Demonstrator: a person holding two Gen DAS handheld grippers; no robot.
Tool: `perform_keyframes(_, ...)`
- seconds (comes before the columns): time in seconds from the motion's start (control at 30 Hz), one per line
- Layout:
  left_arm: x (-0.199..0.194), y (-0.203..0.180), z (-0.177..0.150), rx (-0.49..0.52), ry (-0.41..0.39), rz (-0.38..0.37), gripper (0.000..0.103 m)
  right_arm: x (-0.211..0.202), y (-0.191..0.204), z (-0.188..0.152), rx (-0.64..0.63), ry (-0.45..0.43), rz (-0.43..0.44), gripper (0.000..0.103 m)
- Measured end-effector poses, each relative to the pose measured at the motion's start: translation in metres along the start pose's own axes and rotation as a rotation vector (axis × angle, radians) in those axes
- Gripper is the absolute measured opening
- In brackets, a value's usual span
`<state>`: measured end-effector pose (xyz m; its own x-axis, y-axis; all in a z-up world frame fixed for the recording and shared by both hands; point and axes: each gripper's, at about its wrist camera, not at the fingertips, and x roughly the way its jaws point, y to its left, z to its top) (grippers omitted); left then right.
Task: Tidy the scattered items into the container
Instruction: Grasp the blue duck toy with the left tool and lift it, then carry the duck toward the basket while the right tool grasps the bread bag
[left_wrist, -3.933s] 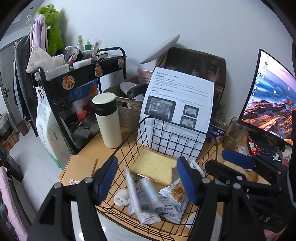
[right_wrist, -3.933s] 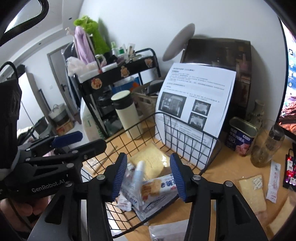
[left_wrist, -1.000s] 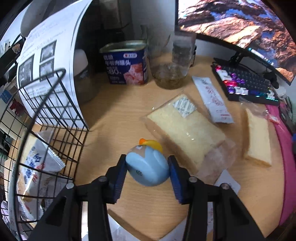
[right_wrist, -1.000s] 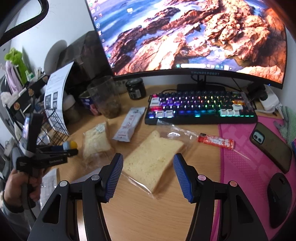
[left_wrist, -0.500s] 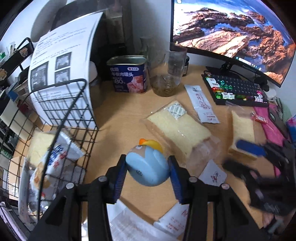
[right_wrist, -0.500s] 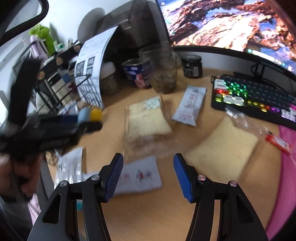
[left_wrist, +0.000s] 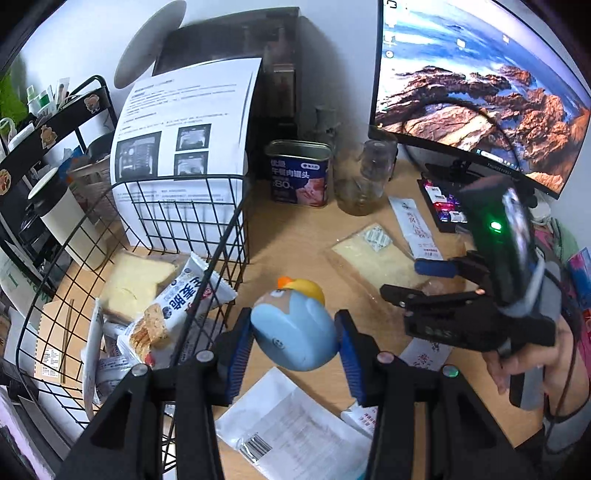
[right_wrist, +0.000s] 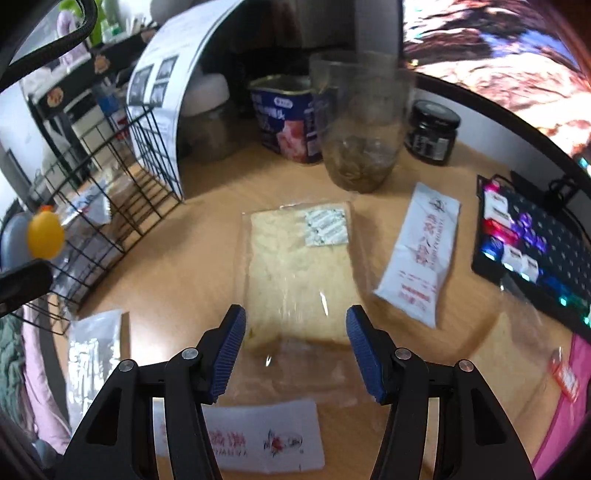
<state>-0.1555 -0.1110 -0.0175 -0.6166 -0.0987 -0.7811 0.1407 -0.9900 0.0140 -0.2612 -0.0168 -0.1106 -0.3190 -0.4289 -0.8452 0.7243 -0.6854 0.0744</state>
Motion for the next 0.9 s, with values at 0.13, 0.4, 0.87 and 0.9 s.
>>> perform_keyframes(0.13,-0.001,0.006,0.001,-0.012,-0.006,-0.009,0.05,0.011,0.012,0.01,-0.065,0.043,-0.041,0.065)
perform_keyframes(0.4,-0.007,0.015,-0.001,-0.024,-0.018,-0.012,0.05,0.038,0.026,0.025,-0.163,0.09,-0.157,0.086)
perform_keyframes(0.87,-0.025,0.025,0.002,-0.042,-0.053,0.001,0.05,0.027,0.006,0.021,-0.048,0.047,-0.088,0.067)
perform_keyframes(0.9,-0.027,0.025,0.002,-0.042,-0.054,0.002,0.05,0.021,0.003,0.02,-0.022,0.024,-0.061,0.066)
